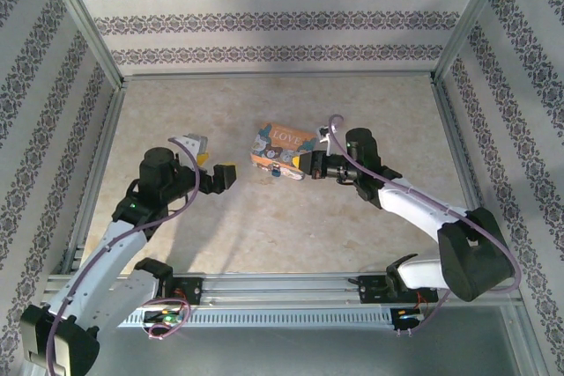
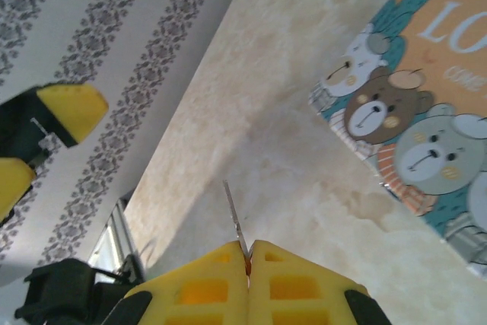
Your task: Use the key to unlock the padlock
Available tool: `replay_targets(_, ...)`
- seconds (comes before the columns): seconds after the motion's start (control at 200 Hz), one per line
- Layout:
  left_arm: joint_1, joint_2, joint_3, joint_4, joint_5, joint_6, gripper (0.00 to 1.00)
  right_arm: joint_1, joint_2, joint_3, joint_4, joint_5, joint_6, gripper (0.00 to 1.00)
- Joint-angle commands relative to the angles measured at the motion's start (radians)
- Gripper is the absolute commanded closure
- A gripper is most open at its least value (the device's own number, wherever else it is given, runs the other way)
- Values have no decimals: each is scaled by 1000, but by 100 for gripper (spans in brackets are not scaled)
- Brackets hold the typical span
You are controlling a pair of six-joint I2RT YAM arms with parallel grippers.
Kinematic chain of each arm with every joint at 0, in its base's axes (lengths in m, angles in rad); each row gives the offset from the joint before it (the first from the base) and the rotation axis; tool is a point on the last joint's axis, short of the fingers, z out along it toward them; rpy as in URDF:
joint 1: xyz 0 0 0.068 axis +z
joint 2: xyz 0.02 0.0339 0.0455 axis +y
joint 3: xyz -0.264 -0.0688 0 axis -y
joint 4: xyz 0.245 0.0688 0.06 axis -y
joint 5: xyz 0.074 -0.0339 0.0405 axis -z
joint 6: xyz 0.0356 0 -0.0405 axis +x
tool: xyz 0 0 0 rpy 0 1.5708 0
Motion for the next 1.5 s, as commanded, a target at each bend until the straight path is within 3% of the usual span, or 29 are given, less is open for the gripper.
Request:
replay_targets(0.0,11,8,-37,15,-13,-62,1,-18,51,12,6,48,-6,100)
replay_targets(0.23,12,99,-118,137,70,-166,6,-47,208,110,28,33,4,100)
replay_targets(0.715,10,185,-187,262,93,-246,9,-49,490,325,8,27,39,100)
replay_targets(0.989,10,247,-186,290,101,-246,13,-28,500,268,9,57,54,100)
replay_targets(1.269,7,399,-157,393,206,-278,25,26,475,193,47,96,99,100)
replay_targets(1.494,-9,503,-135,478,245,-290,27,57,474,164,71,113,123,100)
